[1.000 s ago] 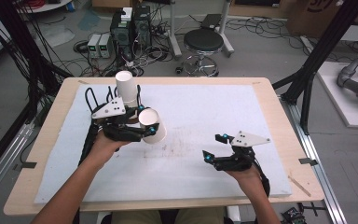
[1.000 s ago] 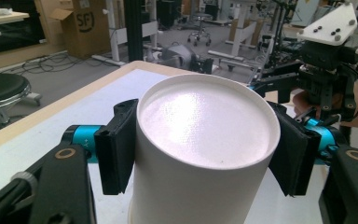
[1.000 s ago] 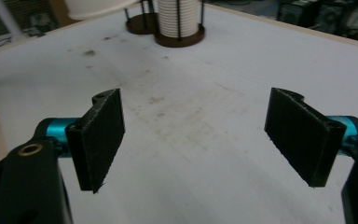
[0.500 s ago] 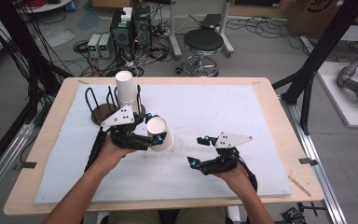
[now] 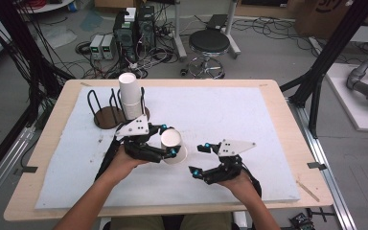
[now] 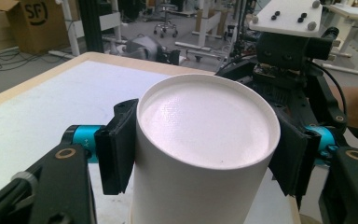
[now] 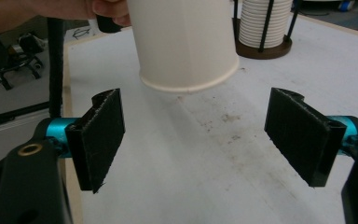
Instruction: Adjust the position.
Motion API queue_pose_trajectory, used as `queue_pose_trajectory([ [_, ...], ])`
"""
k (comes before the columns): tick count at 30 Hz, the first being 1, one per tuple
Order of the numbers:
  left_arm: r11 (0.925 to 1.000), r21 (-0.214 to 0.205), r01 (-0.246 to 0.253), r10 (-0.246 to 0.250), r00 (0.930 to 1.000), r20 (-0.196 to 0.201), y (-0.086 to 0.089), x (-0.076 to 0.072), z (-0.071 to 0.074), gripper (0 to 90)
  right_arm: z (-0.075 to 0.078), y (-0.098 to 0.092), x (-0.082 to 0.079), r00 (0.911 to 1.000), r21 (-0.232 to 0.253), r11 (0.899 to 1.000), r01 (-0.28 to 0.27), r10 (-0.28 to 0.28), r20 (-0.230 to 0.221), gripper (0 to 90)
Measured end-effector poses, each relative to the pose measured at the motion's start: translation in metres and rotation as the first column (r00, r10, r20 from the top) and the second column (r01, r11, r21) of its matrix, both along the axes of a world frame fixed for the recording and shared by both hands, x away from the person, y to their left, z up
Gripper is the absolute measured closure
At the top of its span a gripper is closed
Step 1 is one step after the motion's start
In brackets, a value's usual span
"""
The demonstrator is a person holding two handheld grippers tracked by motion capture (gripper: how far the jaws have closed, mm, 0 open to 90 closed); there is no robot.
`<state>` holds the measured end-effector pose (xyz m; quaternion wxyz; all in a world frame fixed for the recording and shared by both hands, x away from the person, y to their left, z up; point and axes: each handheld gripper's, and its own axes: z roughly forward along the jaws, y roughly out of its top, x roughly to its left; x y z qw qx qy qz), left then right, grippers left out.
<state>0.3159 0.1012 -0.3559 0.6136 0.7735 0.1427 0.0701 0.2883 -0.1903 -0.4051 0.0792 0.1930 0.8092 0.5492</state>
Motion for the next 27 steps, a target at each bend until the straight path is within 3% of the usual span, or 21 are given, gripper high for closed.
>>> queue_pose_trajectory([
  [4, 0.9996, 0.008, 0.027, -0.027, 0.9996, -0.004, -0.009, -0.003, -0.001, 33.0, -0.002, 0.004, 0.0, 0.9997, -0.004, 1.0, -0.016, 0.016, -0.018, 20.3],
  [16, 0.9952, 0.035, 0.091, -0.091, 0.9958, -0.015, -0.031, -0.008, -0.007, 33.2, -0.004, 0.009, 0.001, 0.9995, -0.003, 0.999, -0.032, 0.032, -0.005, 20.3],
  [27, 0.9921, 0.012, 0.125, -0.125, 0.9918, -0.026, -0.04, -0.009, -0.009, 33.2, -0.007, 0.013, 0.002, 0.9978, 0.008, 0.998, -0.065, 0.065, -0.006, 19.5],
])
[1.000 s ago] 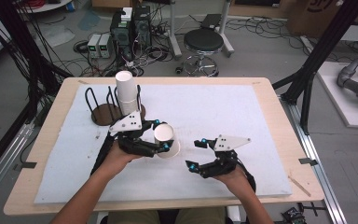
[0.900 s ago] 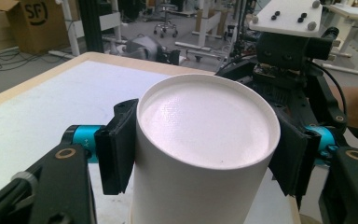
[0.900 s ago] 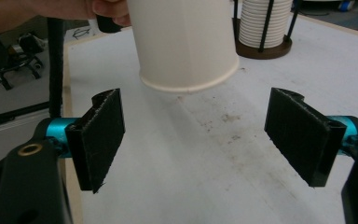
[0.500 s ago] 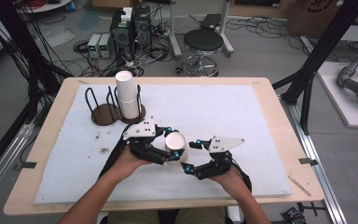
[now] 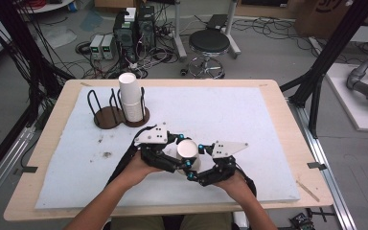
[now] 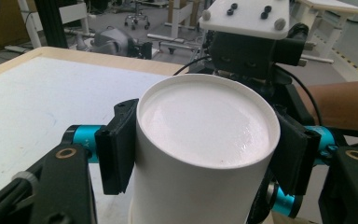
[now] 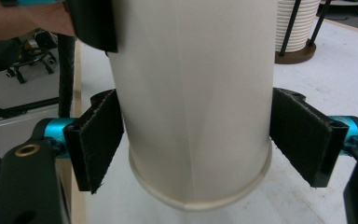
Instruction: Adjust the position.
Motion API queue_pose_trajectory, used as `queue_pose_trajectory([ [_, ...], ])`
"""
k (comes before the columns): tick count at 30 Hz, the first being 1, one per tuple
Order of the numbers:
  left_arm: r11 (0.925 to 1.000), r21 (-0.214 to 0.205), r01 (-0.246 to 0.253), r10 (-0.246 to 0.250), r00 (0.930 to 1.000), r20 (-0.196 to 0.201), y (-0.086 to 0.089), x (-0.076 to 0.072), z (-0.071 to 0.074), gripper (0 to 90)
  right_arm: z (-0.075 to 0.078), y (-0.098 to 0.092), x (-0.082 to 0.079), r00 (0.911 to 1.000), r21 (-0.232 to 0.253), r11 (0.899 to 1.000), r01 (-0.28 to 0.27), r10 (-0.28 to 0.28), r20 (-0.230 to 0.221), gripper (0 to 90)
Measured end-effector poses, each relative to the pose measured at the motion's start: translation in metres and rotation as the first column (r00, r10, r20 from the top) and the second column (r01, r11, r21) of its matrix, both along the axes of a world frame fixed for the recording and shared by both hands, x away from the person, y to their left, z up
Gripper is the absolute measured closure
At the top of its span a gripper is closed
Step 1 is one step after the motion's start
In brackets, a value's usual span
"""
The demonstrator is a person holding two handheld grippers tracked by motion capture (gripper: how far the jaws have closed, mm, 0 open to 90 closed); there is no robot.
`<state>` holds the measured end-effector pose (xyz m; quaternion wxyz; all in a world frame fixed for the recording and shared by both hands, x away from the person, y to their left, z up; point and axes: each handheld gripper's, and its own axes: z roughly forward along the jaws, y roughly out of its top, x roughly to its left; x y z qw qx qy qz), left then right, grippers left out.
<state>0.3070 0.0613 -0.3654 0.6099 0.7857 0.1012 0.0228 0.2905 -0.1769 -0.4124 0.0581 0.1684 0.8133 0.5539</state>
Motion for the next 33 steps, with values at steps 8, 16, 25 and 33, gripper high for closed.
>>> queue_pose_trajectory([
  [8, 0.9997, -0.025, 0.009, -0.009, 0.9999, -0.011, 0.0, 0.0005, 0.0012, 33.4, -0.0015, -0.0014, 0.0011, 0.9999, 0.028, 1.0, -0.012, 0.012, 0.007, 21.5],
  [16, 0.9997, -0.025, 0.007, -0.007, 1.0, -0.006, -0.0002, 0.0013, 0.0006, 33.6, -0.0014, -0.0036, 0.0013, 0.9995, 0.03, 0.999, -0.022, 0.021, 0.023, 26.0],
  [25, 0.9998, -0.017, 0.01, -0.01, 0.9996, -0.026, 0.0003, 0.0019, -0.0008, 33.3, -0.0001, -0.0038, 0.0014, 0.9993, 0.007, 1.0, -0.03, 0.03, 0.022, 28.5],
  [33, 0.9998, -0.008, -0.016, 0.015, 0.9964, -0.083, 0.009, 0.004, -0.0038, 16.7, 0.0062, -0.0065, 0.0004, 0.9993, -0.067, 0.997, -0.033, 0.034, 0.015, 29.7],
])
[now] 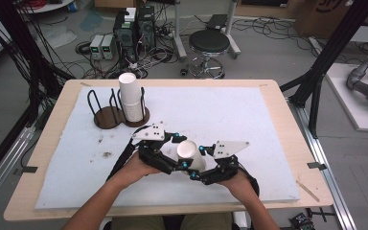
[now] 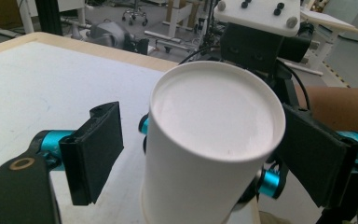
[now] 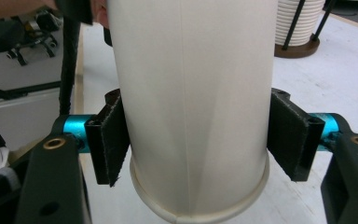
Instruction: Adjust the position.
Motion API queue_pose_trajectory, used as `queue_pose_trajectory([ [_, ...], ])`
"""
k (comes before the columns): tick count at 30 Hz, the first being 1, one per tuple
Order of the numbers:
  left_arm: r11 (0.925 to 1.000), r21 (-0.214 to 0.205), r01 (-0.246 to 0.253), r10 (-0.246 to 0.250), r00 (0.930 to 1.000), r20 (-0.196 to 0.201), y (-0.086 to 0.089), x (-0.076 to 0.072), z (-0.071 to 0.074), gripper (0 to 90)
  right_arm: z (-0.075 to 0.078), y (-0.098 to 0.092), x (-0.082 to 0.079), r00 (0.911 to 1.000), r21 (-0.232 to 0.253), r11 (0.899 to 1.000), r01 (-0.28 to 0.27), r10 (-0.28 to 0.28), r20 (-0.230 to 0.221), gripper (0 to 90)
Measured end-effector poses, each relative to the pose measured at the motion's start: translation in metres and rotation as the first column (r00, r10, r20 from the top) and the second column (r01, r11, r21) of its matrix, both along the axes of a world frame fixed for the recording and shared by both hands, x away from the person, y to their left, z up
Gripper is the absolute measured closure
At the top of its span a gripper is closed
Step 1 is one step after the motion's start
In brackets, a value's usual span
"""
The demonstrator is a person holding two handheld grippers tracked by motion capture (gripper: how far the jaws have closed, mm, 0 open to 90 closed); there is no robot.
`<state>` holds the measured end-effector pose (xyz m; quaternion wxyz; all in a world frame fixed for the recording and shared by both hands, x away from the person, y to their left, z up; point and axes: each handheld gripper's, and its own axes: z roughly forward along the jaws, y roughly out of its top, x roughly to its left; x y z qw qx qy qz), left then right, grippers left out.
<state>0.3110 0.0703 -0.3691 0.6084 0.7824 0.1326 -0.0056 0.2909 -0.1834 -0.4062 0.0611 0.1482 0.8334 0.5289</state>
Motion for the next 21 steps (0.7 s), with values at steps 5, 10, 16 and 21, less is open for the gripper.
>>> queue_pose_trajectory([
  [5, 0.9998, 0.017, 0.008, -0.008, 1.0, -0.001, 0.011, 0.001, 0.001, 16.7, 0.004, -0.002, 0.001, 0.9999, -0.042, 0.999, 0.011, -0.011, 0.01, 29.7],
  [10, 0.9994, 0.03, 0.019, -0.019, 0.9998, 0.009, 0.02, 0.0, 0.004, 16.7, 0.01, 0.001, 0.006, 0.9999, -0.09, 0.996, 0.001, 0.0, 0.015, 29.7],
  [16, 0.9982, 0.056, 0.021, -0.022, 0.9996, 0.017, 0.029, 0.001, 0.007, 16.7, 0.023, 0.009, 0.009, 0.9986, -0.177, 0.984, -0.036, 0.042, 0.031, 29.7],
  [21, 0.9963, 0.082, 0.028, -0.03, 0.9993, 0.024, 0.033, 0.001, 0.009, 16.7, 0.033, 0.015, 0.012, 0.996, -0.256, 0.965, -0.062, 0.076, 0.047, 29.7],
])
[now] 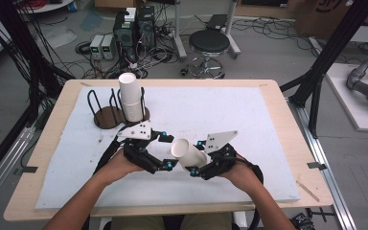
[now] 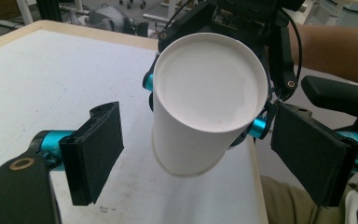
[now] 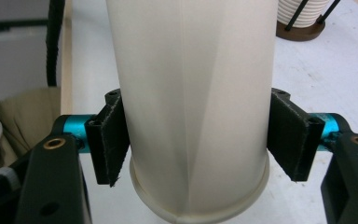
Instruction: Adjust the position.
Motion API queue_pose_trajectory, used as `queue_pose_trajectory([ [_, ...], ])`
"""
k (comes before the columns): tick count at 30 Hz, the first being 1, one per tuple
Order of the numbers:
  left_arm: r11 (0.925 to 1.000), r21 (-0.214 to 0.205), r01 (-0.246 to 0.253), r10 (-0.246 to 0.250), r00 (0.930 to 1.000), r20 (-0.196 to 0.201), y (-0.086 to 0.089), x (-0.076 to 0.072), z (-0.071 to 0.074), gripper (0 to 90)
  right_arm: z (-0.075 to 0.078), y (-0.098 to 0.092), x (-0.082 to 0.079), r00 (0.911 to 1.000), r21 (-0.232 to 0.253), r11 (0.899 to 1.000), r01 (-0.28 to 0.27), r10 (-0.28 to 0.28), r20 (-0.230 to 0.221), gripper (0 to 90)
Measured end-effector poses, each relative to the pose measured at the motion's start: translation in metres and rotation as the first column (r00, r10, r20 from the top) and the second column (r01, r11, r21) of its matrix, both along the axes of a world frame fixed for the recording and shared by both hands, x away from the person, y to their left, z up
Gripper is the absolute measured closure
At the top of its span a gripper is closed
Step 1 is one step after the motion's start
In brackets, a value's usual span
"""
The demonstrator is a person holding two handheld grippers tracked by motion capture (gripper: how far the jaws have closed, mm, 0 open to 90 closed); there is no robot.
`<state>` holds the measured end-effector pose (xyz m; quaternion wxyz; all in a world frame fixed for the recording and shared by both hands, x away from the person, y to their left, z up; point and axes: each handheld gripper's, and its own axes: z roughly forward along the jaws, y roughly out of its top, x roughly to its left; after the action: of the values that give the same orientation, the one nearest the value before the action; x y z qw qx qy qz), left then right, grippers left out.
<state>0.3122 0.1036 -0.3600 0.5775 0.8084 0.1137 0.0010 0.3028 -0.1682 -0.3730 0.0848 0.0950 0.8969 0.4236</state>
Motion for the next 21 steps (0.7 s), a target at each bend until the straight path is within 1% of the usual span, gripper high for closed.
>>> queue_pose_trajectory([
  [1, 1.0, 0.003, -0.004, 0.004, 1.0, 0.0, 0.0, 0.0, 0.0, 16.7, 0.0, 0.0, 0.0, 1.0, 0.0, 1.0, 0.0, 0.0, 0.0, 29.7],
  [3, 0.9999, 0.015, -0.002, 0.002, 1.0, 0.002, 0.001, 0.0, -0.001, 16.7, 0.003, 0.002, 0.001, 0.9999, -0.025, 1.0, -0.013, 0.013, 0.004, 29.7],
  [4, 0.9998, 0.02, -0.002, 0.001, 1.0, 0.002, 0.001, 0.0, -0.002, 16.7, 0.004, 0.004, 0.001, 0.9998, -0.046, 0.999, -0.019, 0.019, 0.007, 29.7],
  [5, 0.9997, 0.025, 0.003, -0.003, 1.0, 0.001, 0.001, 0.0, -0.002, 16.7, 0.004, 0.004, 0.001, 0.9998, -0.046, 0.999, -0.019, 0.019, 0.007, 29.7],
  [7, 0.9993, 0.035, 0.009, -0.008, 1.0, -0.002, 0.0, 0.0, -0.003, 16.7, 0.005, 0.005, 0.001, 0.9996, -0.071, 0.997, -0.025, 0.026, 0.008, 29.7],
  [9, 0.999, 0.041, 0.016, -0.016, 0.9998, -0.007, -0.002, -0.001, -0.004, 16.7, 0.005, 0.008, 0.001, 0.9992, -0.098, 0.995, -0.033, 0.035, 0.021, 29.7],
  [11, 0.9982, 0.056, 0.021, -0.021, 0.9998, -0.008, -0.003, -0.001, -0.005, 16.7, 0.005, 0.009, 0.001, 0.9989, -0.117, 0.992, -0.038, 0.041, 0.022, 29.7],
  [12, 0.9981, 0.057, 0.024, -0.023, 0.9997, -0.012, -0.005, -0.001, -0.006, 16.7, 0.005, 0.009, 0.001, 0.9989, -0.117, 0.992, -0.038, 0.041, 0.022, 29.7],
  [13, 0.9973, 0.068, 0.028, -0.028, 0.9996, -0.011, -0.005, -0.001, -0.006, 16.7, 0.005, 0.01, 0.0, 0.9988, -0.133, 0.99, -0.041, 0.044, 0.021, 29.7],
  [14, 0.9971, 0.071, 0.029, -0.028, 0.9995, -0.014, -0.007, -0.001, -0.007, 16.7, 0.005, 0.01, 0.0, 0.9988, -0.133, 0.99, -0.041, 0.044, 0.021, 29.7],
  [15, 0.9965, 0.077, 0.032, -0.031, 0.9994, -0.016, -0.008, -0.001, -0.008, 16.7, 0.005, 0.013, 0.0, 0.9983, -0.161, 0.986, -0.046, 0.051, 0.026, 29.7],
  [16, 0.996, 0.083, 0.033, -0.032, 0.9993, -0.017, -0.009, -0.001, -0.009, 16.7, 0.005, 0.013, 0.0, 0.9983, -0.161, 0.986, -0.046, 0.051, 0.026, 29.7],
  [17, 0.9957, 0.086, 0.033, -0.032, 0.9993, -0.018, -0.01, -0.001, -0.009, 16.7, 0.005, 0.016, -0.001, 0.9975, -0.195, 0.979, -0.05, 0.058, 0.039, 29.7],
  [18, 0.9948, 0.095, 0.036, -0.035, 0.9993, -0.015, -0.01, -0.001, -0.01, 16.7, 0.005, 0.016, -0.001, 0.9975, -0.195, 0.979, -0.05, 0.058, 0.039, 29.7],
  [19, 0.9938, 0.105, 0.039, -0.037, 0.9992, -0.016, -0.011, -0.001, -0.01, 16.9, 0.004, 0.019, -0.002, 0.9971, -0.235, 0.971, -0.052, 0.063, 0.042, 29.7],
  [21, 0.9912, 0.126, 0.041, -0.04, 0.9991, -0.015, -0.013, -0.001, -0.012, 17.0, 0.003, 0.022, -0.002, 0.9967, -0.26, 0.964, -0.055, 0.068, 0.044, 29.7],
])
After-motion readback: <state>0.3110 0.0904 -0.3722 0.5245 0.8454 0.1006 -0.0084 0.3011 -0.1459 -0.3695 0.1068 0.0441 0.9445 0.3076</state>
